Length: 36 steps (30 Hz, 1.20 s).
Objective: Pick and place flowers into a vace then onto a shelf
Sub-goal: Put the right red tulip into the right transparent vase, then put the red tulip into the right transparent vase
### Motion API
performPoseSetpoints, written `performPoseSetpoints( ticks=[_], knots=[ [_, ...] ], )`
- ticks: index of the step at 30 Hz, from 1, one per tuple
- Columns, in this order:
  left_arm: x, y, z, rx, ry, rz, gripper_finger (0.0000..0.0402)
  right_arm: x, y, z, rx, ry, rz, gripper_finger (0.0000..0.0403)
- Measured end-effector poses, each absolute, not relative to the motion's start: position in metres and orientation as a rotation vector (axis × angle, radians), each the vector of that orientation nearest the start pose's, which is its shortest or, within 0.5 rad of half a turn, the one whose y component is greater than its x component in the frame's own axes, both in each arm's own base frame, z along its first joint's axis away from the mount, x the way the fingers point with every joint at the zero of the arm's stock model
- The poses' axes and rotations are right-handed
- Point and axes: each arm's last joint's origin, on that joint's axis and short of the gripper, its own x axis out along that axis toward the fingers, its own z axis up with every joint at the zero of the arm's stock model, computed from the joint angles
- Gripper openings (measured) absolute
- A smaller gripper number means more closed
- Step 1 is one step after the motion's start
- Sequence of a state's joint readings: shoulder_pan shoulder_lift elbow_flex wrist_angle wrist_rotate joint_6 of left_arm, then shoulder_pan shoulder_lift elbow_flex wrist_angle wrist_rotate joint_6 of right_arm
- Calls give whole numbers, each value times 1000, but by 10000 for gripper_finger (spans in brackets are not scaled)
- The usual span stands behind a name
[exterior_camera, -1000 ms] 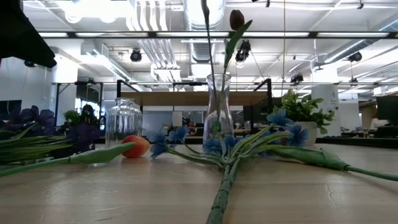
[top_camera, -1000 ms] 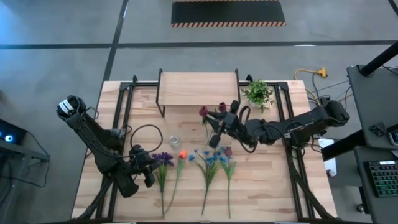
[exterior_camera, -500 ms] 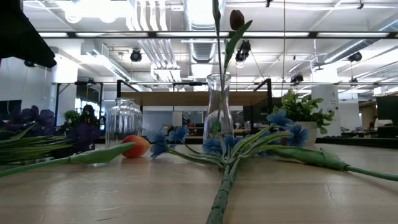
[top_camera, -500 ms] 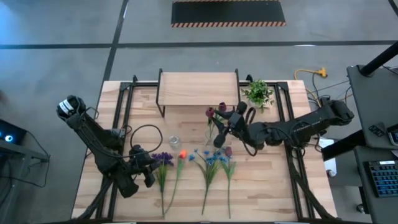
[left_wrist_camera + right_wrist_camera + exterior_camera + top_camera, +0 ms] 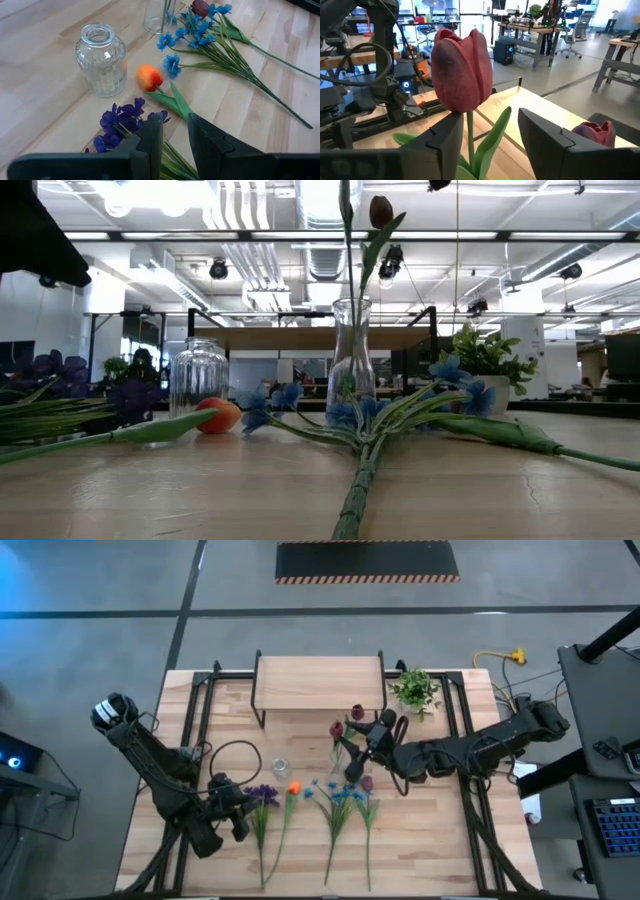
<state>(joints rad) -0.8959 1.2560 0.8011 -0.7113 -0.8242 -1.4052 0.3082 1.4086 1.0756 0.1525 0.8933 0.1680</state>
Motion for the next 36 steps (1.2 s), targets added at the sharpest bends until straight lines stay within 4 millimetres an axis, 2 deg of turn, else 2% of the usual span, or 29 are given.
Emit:
performPoseSetpoints(
  ticks=[9,12,16,24,36],
  knots=[
    [154,-159,221,-467,601,427,74,303,79,325,61,110,-575,227],
    [154,-159,220,-467,601,428,74,298,81,330,115,84,-567,232],
    [154,-159,220,-467,601,427,74,286,75,339,204,49,-625,232],
    [154,-158,220,-466,601,428,74,272,73,349,170,118,-668,219],
    [156,-156,220,-470,595,443,74,281,76,356,127,242,-700,219]
  ],
)
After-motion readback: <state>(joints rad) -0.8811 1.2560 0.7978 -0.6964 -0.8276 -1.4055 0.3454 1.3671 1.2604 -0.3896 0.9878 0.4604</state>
